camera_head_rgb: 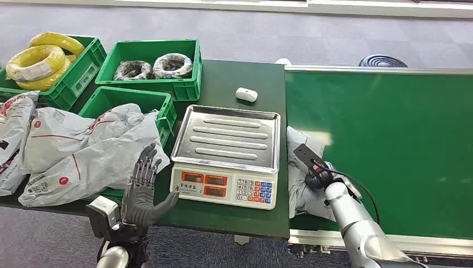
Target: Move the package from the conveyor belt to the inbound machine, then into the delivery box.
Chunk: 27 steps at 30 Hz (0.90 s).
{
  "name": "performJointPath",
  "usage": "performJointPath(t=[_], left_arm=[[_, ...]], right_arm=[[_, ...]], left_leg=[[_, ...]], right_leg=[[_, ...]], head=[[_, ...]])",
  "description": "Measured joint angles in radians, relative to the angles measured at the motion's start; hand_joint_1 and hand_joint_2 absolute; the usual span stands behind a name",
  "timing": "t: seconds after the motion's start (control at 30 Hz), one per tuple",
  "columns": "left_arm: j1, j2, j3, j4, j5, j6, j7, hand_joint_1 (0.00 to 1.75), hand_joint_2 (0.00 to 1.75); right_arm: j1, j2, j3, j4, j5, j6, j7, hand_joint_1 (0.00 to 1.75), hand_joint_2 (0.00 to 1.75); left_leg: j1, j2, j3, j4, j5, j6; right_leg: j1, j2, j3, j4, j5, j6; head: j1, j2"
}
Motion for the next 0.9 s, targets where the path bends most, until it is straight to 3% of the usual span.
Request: performJointPath(t=[0.17,0.33,0.5,0.6,0.7,0.9], left_arm=[[0.023,-0.001,0.003,-0.018,-0.002,-0.006,0.004,0.00,1.75],[0.045,-0.002,0.018,-0.042,-0.016,-0.006,0.005,0.00,1.75],[0.082,-0.003,0.036,-0.079,-0.046,0.030,-0.016,0.00,1.75],[0.095,-0.006,0.043,-0.098,-0.059,0.049,-0.032,0.00,1.75],[0.099,-0.012,0.047,-0.108,-0.069,0.063,-0.046,0.00,1.75],[0.084,-0.015,0.051,-0.110,-0.066,0.083,-0.079,0.00,1.75]], right_arm=[[0.011,-0.002,-0.012,-0.009,0.011,-0.077,-0.003,1.75,1.75],[0.043,-0.017,-0.041,-0.065,0.071,-0.248,-0.007,1.75,1.75],[0.168,-0.040,-0.104,-0.445,0.125,-0.483,-0.021,1.75,1.75],[0.247,-0.035,-0.140,-0.688,0.088,-0.587,-0.099,1.75,1.75],[0.305,-0.007,-0.168,-0.880,0.042,-0.675,-0.232,1.75,1.75],[0.327,0.101,-0.263,-1.101,-0.076,-0.693,-0.531,1.75,1.75]], left_leg=[[0.000,-0.007,-0.001,0.000,0.000,0.000],[-0.003,-0.013,-0.006,0.000,0.003,0.005],[-0.005,-0.012,-0.014,0.000,0.004,0.006],[-0.005,-0.012,-0.017,0.000,0.004,0.006],[-0.005,-0.010,-0.018,0.000,0.003,0.005],[-0.004,-0.006,-0.017,-0.001,0.003,0.004]], right_leg=[[-0.001,-0.006,0.001,0.000,-0.001,0.002],[-0.003,-0.013,0.000,-0.001,-0.001,0.004],[-0.006,-0.013,-0.007,0.000,0.001,0.006],[-0.005,-0.012,-0.010,0.000,0.001,0.005],[-0.004,-0.010,-0.012,0.000,0.000,0.005],[-0.003,-0.006,-0.013,0.000,0.000,0.004]], head=[[0.000,0.000],[0.000,0.000],[0.000,0.000],[0.000,0.000],[0.000,0.000],[0.000,0.000]])
